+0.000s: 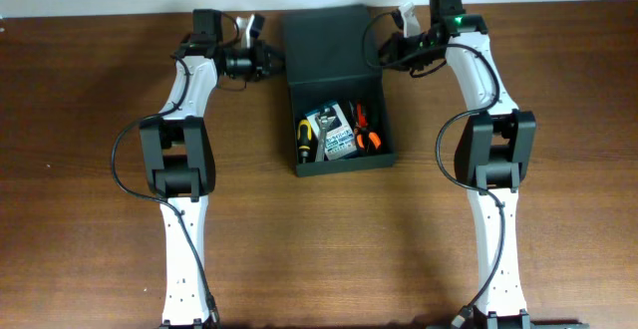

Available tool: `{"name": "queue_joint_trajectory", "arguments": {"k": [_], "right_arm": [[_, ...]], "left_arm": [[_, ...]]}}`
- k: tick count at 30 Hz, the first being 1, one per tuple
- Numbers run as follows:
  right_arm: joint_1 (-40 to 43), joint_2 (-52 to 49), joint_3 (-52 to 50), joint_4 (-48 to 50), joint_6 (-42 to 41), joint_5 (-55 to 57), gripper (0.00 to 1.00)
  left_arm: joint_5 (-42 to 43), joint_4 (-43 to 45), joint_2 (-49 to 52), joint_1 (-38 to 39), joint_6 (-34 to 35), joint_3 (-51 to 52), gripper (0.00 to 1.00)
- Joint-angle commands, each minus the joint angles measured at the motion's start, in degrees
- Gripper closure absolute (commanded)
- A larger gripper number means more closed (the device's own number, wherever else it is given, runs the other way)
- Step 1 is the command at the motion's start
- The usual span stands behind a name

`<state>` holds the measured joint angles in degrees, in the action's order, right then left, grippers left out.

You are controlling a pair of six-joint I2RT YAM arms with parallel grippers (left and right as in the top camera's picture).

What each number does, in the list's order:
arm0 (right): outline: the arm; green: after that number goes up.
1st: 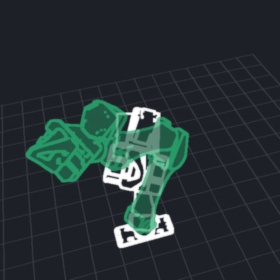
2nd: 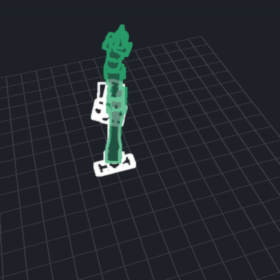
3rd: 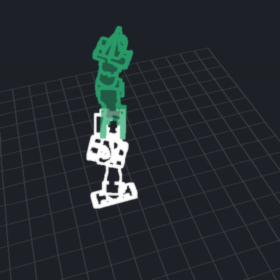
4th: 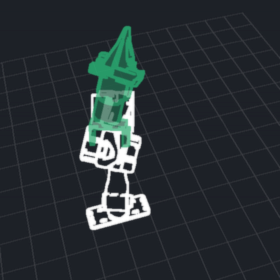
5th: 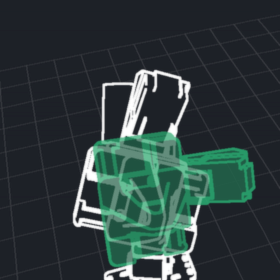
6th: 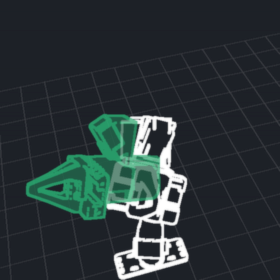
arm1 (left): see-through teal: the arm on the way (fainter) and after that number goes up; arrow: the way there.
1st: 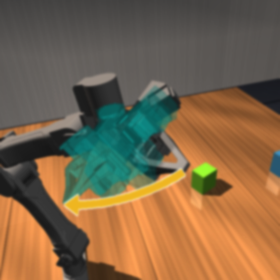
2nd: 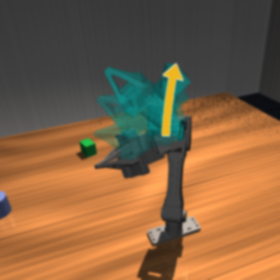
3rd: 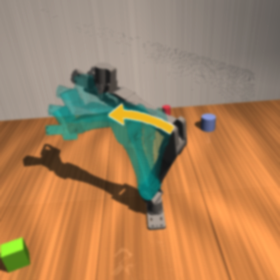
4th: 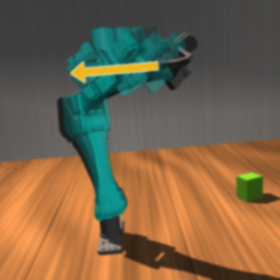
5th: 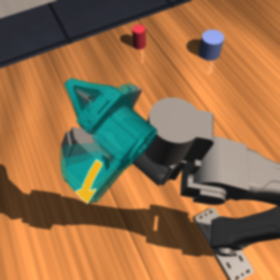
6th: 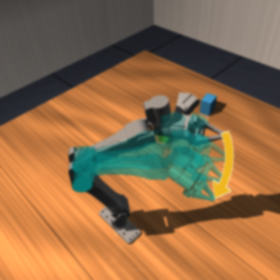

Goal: Pack container
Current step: 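Grip the upright lid with both grippers and tilt it forward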

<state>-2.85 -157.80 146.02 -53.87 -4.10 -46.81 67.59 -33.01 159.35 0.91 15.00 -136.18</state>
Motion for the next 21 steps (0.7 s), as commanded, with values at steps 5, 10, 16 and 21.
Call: {"name": "queue_joint_trajectory", "arguments": {"k": [5, 10, 16, 21], "right_arm": [[0.2, -0.1, 0.3, 4.1, 0.7, -13.0, 0.96], [0.8, -0.1, 2.0, 3.9, 0.7, -15.9, 0.96], [1.9, 1.5, 6.2, 3.1, 0.7, -18.8, 0.96], [2.1, 5.1, 6.7, 3.1, 0.7, -18.7, 0.96]], "left_arm": [[12.3, 18.9, 0.8, 0.2, 19.4, -0.3, 0.98], [14.6, 30.4, 0.8, 0.2, 29.0, -0.3, 0.98], [18.6, 41.1, 0.8, 0.6, 41.5, -0.3, 0.98], [17.2, 50.1, 0.7, 2.2, 50.1, -0.3, 0.98]]}}
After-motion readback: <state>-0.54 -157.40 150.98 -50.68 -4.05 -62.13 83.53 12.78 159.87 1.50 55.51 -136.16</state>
